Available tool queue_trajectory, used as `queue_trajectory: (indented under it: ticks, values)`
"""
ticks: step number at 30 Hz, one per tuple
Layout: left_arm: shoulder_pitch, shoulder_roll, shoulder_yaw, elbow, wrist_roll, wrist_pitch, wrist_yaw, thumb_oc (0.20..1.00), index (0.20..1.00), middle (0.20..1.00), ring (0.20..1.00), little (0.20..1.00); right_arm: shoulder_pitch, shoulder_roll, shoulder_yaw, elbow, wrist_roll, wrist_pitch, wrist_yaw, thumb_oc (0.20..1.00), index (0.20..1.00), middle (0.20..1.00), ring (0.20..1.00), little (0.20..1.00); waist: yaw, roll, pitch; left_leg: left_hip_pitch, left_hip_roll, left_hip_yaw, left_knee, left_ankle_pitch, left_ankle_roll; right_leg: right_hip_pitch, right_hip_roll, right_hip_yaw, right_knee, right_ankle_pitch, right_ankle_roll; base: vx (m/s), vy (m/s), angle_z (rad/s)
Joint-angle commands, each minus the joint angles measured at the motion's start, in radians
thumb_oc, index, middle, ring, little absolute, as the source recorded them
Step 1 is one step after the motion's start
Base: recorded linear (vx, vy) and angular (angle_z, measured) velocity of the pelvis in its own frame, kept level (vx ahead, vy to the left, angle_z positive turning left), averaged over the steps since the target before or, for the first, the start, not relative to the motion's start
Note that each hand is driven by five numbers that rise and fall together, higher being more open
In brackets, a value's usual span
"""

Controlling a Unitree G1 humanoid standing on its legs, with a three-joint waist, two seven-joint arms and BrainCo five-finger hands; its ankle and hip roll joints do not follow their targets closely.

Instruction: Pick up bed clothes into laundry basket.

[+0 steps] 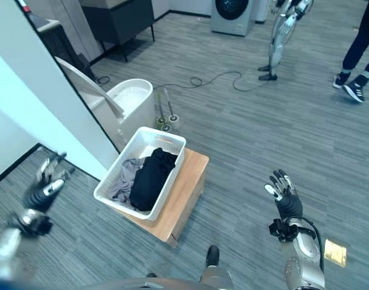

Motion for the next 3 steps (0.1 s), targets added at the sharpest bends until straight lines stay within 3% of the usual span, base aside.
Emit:
queue_trajectory:
  ticks: [1, 3]
  values:
    - [-0.070, -0.057, 0.026, 0.040, 0.103, -0.097, 0.189, 1.000, 1.000, 1.000, 1.000, 1.000, -0.019, 0.095, 0.029, 0.022, 0.167, -0.024, 0.004, 1.000, 1.000, 1.000, 1.000, 1.000, -0.001, -0.026, 0.019, -0.070, 0.061, -0.020, 0.021, 0.117, -0.032, 0.131, -0.118, -0.017, 0.052, -0.096, 0.092, 0.00, -0.025, 0.05]
    - [-0.075, -0.097, 0.013, 0.068, 0.129, -0.117, 0.247, 1.000, 1.000, 1.000, 1.000, 1.000, -0.001, 0.106, 0.088, 0.034, 0.167, -0.005, 0.008, 1.000, 1.000, 1.000, 1.000, 1.000, 0.006, -0.032, 0.017, -0.070, 0.062, -0.022, 0.025, 0.117, -0.032, 0.135, -0.117, -0.024, 0.057, -0.102, 0.087, 0.00, -0.031, 0.20]
